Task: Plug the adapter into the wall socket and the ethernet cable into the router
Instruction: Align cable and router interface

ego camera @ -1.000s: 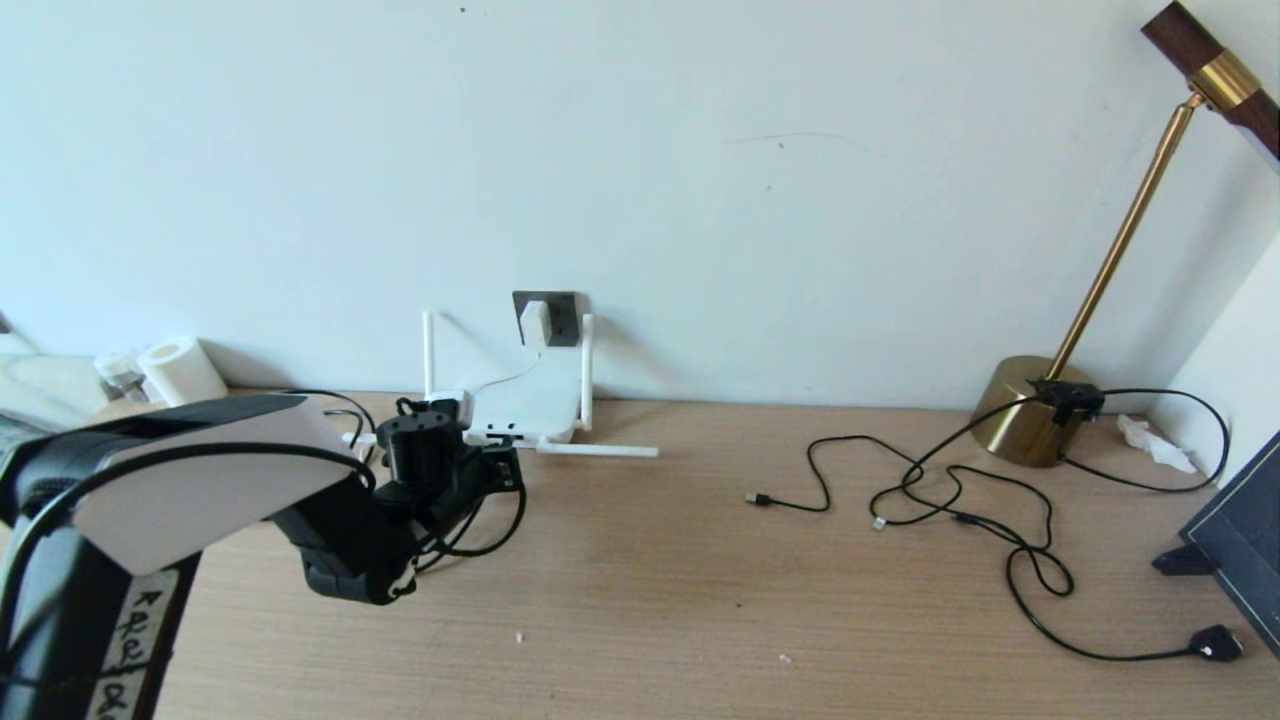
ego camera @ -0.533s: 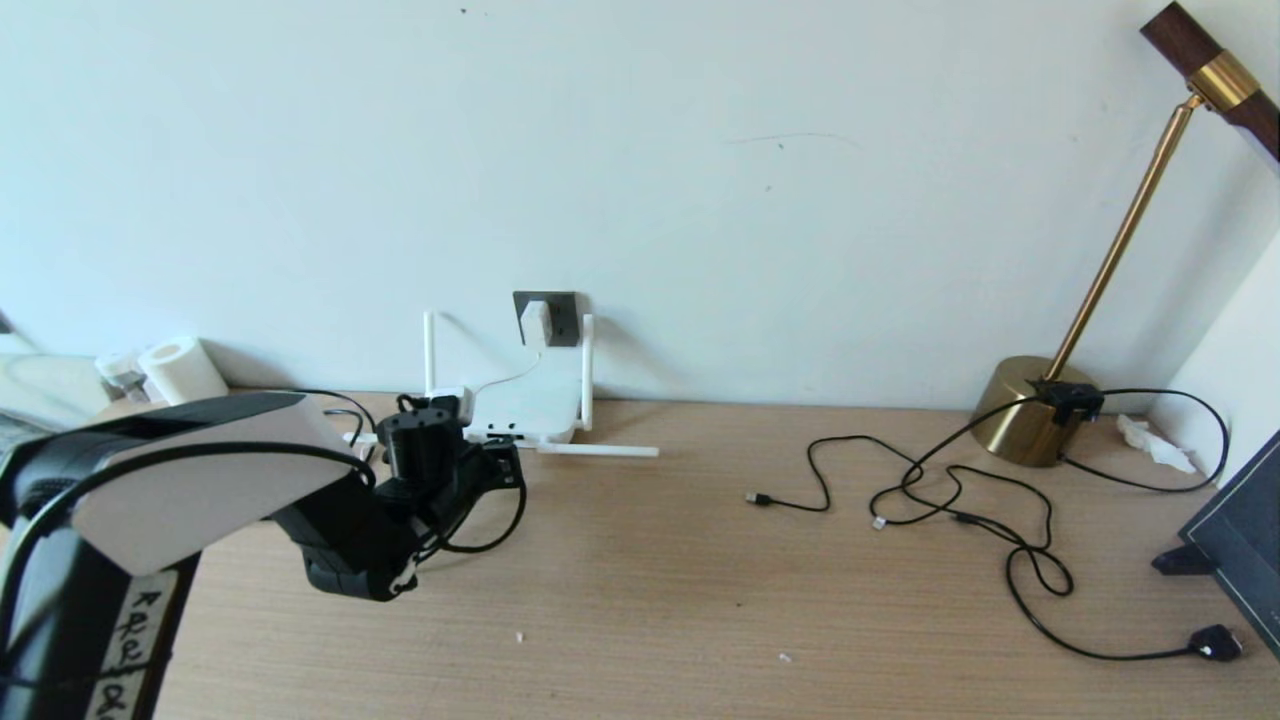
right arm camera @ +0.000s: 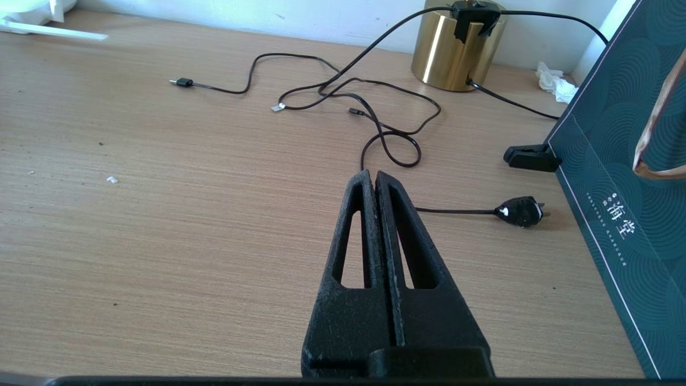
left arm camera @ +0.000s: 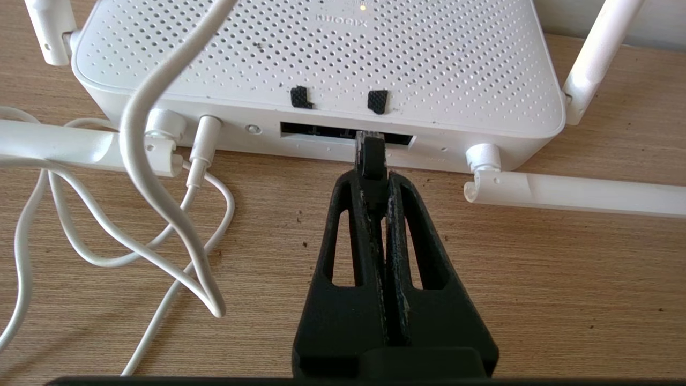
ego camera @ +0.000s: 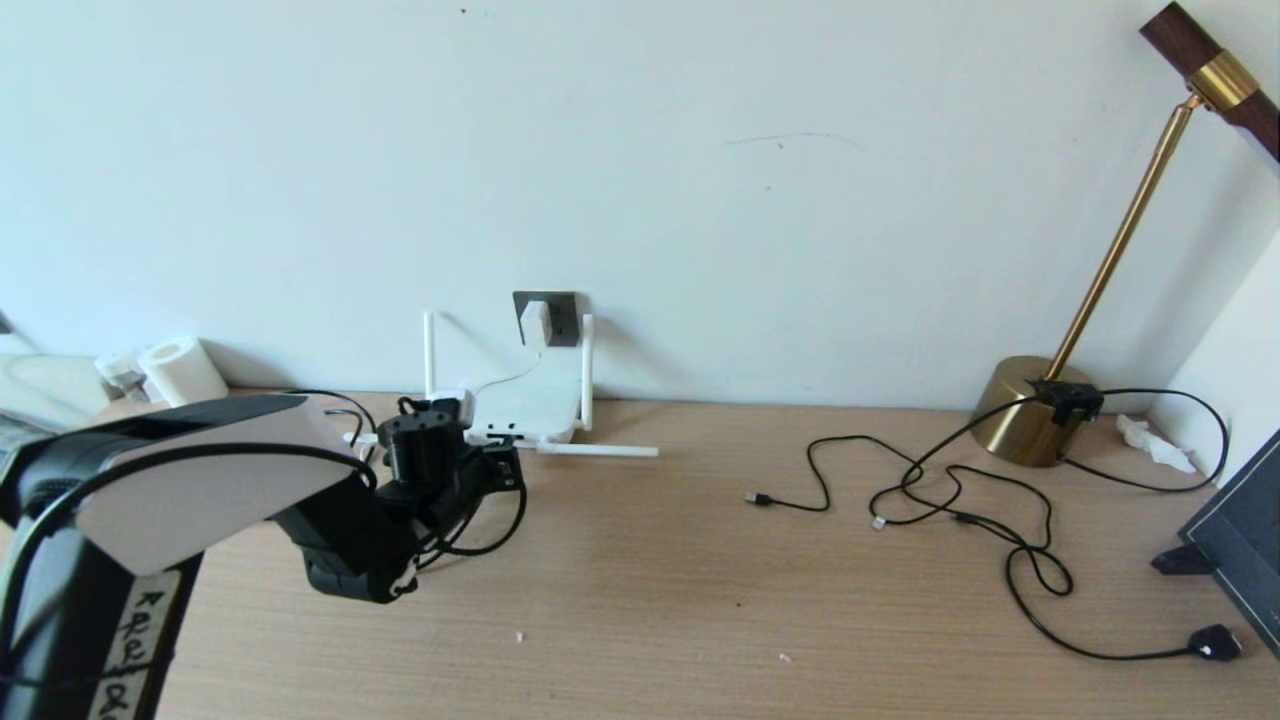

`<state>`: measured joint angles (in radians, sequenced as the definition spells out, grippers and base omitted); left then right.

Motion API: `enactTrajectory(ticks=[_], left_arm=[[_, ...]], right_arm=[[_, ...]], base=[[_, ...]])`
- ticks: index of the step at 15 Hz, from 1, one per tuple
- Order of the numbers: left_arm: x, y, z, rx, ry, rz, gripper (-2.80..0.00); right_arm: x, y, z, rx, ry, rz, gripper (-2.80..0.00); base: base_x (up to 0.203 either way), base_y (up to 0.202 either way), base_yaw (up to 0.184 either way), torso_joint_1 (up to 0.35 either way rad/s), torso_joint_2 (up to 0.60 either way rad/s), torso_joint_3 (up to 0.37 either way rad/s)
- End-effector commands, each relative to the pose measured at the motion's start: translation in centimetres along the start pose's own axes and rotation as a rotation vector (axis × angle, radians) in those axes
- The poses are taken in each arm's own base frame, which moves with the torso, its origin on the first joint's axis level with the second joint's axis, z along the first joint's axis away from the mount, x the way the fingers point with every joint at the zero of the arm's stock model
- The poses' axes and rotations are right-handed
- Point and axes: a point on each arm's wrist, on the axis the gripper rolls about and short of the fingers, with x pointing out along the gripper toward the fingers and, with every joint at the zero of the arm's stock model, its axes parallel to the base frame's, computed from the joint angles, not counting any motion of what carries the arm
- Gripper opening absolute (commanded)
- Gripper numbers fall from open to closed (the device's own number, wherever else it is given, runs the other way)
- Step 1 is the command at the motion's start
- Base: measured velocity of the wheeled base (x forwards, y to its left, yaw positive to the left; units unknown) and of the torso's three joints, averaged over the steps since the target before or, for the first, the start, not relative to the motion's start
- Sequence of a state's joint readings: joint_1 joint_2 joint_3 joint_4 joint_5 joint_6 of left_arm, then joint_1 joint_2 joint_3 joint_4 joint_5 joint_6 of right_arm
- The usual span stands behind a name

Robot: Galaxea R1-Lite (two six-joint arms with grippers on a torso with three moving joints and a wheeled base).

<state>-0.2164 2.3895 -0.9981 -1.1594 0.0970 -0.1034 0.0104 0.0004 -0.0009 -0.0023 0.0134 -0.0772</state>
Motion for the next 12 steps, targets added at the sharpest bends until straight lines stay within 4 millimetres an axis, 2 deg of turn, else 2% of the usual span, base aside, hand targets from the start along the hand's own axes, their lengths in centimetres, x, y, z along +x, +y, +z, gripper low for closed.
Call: enactTrajectory(ticks=[1,12], left_arm=[[0.01,0.04,-0.33,0.0,0.005,0.001,-2.8],[-0.06,0.06,-0.51,0.0,0.012,-0.002,-2.8]], right_arm=[[-0.01,0.0,0.03,0.001,-0.002,0.001,-2.8],[0.0,0.0,0.01,-0.001,-0.001,0.001,-2.8]], base=[[0.0,0.0,0.0,0.0,0.0,0.0],[0.0,0.0,0.0,0.0,0.0,0.0]])
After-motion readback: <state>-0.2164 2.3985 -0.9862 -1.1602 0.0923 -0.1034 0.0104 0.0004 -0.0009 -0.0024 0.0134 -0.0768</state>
